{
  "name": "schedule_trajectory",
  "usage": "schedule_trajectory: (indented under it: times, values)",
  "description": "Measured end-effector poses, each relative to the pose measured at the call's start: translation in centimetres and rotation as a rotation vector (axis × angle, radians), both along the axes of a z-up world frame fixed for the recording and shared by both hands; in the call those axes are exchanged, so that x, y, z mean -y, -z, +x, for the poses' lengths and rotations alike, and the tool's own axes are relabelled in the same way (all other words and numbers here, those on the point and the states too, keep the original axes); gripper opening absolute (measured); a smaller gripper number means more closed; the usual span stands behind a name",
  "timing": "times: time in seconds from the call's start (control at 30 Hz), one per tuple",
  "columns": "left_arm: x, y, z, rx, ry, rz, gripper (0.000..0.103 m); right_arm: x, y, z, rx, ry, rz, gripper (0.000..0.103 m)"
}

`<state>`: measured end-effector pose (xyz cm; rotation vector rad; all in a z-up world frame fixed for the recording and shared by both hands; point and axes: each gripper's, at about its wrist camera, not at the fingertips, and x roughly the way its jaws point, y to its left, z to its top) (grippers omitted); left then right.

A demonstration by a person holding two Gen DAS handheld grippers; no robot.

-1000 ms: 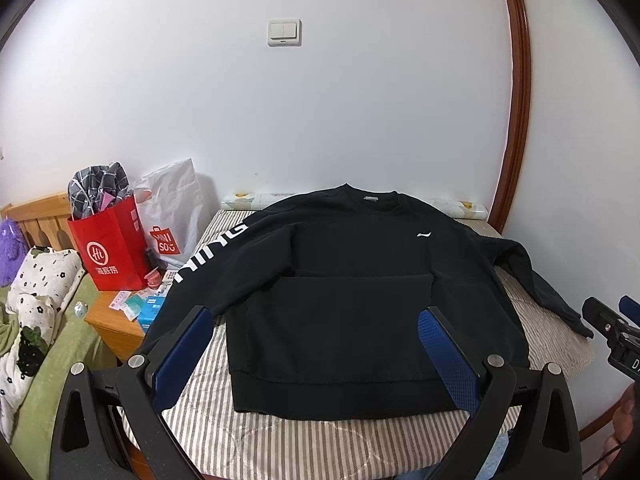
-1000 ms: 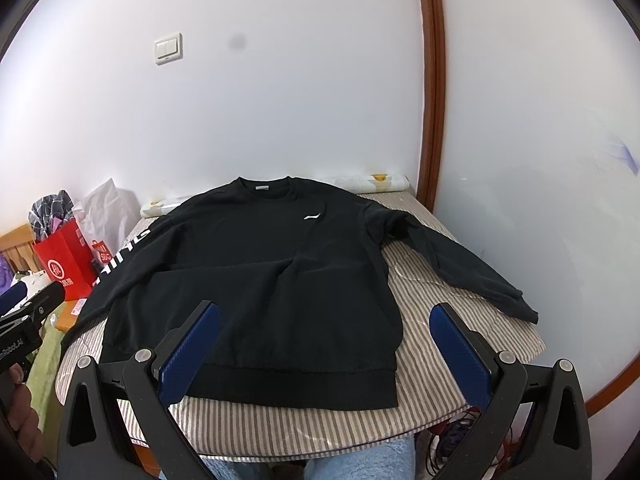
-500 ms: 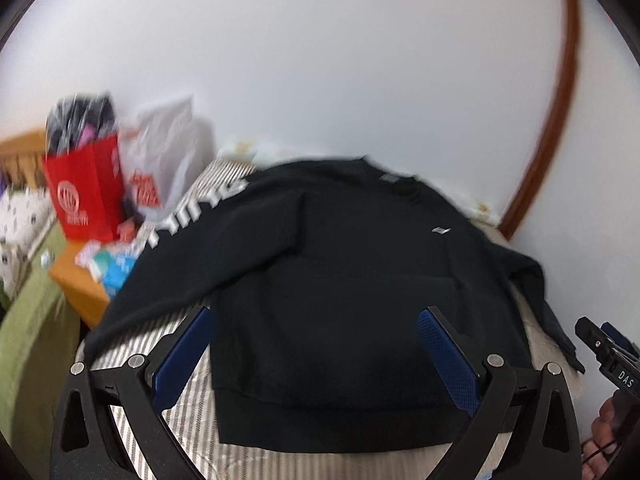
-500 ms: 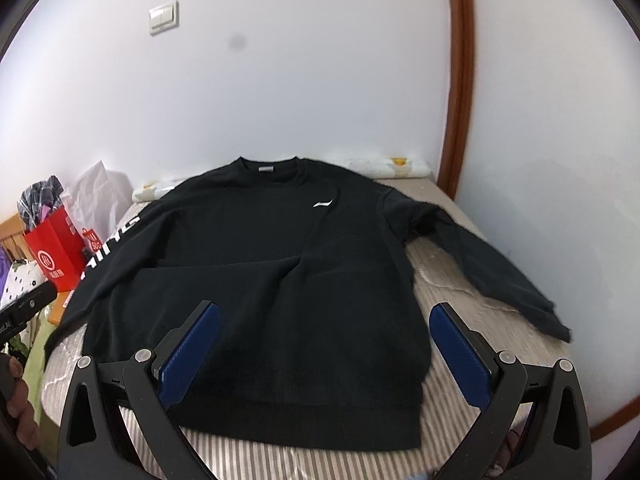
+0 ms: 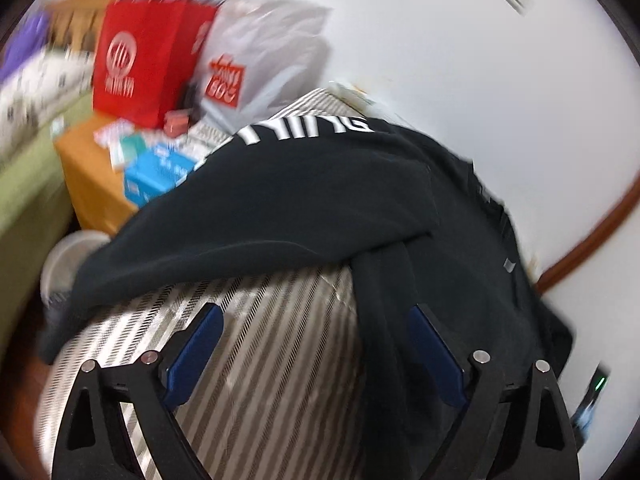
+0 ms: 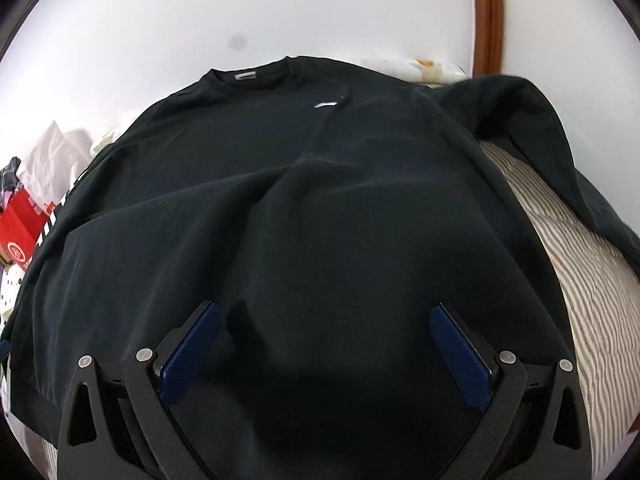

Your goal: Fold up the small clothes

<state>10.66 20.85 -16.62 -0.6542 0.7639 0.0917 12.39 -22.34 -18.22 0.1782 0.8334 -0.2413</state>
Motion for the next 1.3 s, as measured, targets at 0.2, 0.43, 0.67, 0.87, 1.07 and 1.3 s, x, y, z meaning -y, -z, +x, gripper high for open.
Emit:
schedule_trajectory:
  times: [0.2, 0.43, 0.67, 0.87, 1.07, 1.3]
  values:
    - [-1.9, 1.0, 2.2, 0.035, -0.1, -0.076, 0.075, -0.8, 0.6, -0.1, -0.077, -0.044, -0.055, 0.103]
    - [-1.2, -1.0, 5.6, -0.055, -0.204, 0.231, 0.008, -0.6, -1.8, -0.8, -0.053, -0.061, -0.134, 0.103]
    - [3.8, -10.6, 9.5, 0.096, -0.103, 0.409, 0.006, 1.5, -5.4, -1.2, 0.042, -0.077, -0.186, 0.103]
    - [14.6, -16.5, 15.9, 0.237, 0.128, 0.518, 0.006, 5.1, -7.4, -0.8, 0.104, -0.046, -0.206, 0.103]
    - [26.1, -14.4, 21.6, 0.207, 0.354, 0.592, 0.006, 9.9, -6.7, -2.4, 0.099, 0.055, -0.205, 0.103]
    - [32.7, -8.2, 23.8, 0.098, 0.492, 0.57, 0.01, 14.7, -3.8, -5.2, 0.018, 0.163, -0.142, 0.103]
